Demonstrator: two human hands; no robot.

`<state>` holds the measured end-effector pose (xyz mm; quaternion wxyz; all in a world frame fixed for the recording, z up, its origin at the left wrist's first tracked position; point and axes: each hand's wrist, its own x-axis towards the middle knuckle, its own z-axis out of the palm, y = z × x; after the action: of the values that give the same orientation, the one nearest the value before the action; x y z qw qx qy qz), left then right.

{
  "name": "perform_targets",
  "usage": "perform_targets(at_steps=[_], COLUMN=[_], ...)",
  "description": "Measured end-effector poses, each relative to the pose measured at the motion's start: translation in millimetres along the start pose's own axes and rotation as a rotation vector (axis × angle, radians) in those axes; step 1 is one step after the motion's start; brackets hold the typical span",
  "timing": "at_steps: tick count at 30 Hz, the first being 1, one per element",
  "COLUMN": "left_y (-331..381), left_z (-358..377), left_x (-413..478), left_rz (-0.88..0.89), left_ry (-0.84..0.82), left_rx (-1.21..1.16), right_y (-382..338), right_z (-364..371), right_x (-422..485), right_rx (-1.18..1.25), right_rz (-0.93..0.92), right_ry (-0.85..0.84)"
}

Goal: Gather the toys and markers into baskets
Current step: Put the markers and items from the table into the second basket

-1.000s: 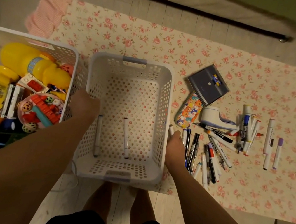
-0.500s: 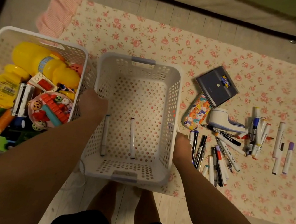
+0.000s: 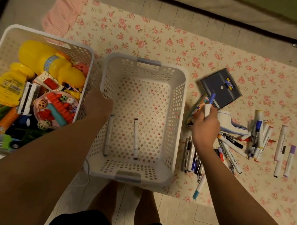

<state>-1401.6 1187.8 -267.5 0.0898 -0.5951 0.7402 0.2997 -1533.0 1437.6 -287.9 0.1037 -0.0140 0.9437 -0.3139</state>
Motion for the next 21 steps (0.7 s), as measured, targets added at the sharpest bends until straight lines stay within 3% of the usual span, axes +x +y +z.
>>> perform_targets(at_steps=[6,10,15,21], left_y=[5,5,1,-1], left_z=[-2,-2,0,3], left_x=[-4,-3,0,4], left_rz=[-0.01,-0.009,0.001,0.008], left_ry=[0.01,0.014,0.0,-0.008], left_rx=[0.031,0.039,0.087,0.112], right_y=[-78,-107,-108,-86], right_z=[-7,12,56,108], right_x=[5,-15,-61,-109], right_rx=[0.383,0.508,0.475,0.265], right_rz=[-0.076,-0.011,0.161,0.215], right_ry=[0.031,-0.194,-0.525,-0.759])
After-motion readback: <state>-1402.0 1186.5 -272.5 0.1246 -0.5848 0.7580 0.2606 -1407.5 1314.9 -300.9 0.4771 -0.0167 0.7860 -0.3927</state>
